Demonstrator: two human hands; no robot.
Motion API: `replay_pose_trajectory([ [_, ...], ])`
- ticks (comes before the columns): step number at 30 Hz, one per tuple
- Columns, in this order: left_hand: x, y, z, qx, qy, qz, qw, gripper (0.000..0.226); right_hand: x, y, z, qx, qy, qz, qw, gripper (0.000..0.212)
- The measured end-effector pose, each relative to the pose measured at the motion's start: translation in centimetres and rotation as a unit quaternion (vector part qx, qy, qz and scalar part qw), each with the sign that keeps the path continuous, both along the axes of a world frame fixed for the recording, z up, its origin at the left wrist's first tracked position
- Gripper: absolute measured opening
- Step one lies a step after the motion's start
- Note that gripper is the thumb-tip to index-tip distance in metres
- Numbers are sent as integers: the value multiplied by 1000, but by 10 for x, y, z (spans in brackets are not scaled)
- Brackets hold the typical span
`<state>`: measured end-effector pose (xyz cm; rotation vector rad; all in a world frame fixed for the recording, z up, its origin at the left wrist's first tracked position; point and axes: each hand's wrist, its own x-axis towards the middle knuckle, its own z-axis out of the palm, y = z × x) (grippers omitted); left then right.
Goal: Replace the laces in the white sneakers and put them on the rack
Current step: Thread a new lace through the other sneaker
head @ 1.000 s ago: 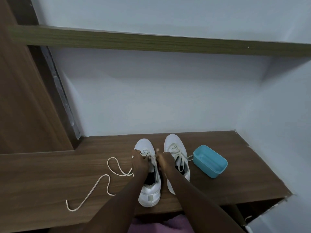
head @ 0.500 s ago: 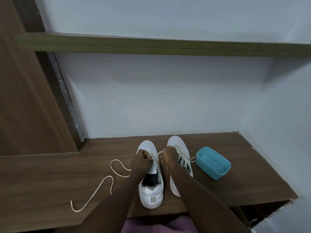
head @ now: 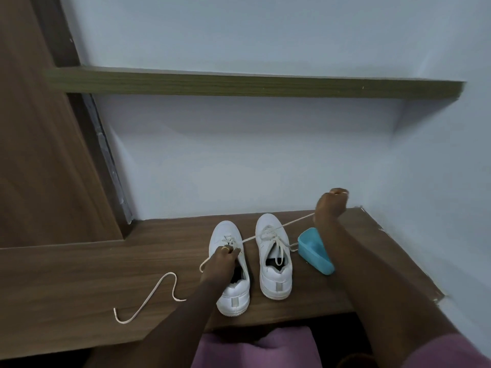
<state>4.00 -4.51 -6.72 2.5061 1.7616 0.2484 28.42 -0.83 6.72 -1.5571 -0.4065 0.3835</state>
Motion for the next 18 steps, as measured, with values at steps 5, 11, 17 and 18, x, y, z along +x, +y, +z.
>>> replay_pose_trajectory([
  [5,-2,0,2,-10,7,-21,1000,52,44,-33,36,-20,-96,-132,986,36],
  [11,-6,-1,-6,-22,-15,-27,999,57,18,-31,12,-146,-291,49,944,30],
  [17,-12,6,-4,6,23,-74,997,49,-68,-13,-53,-258,-425,427,755,21],
  [18,-15,8,-4,8,26,-85,996,49,-81,-13,-61,-273,-443,444,729,21],
])
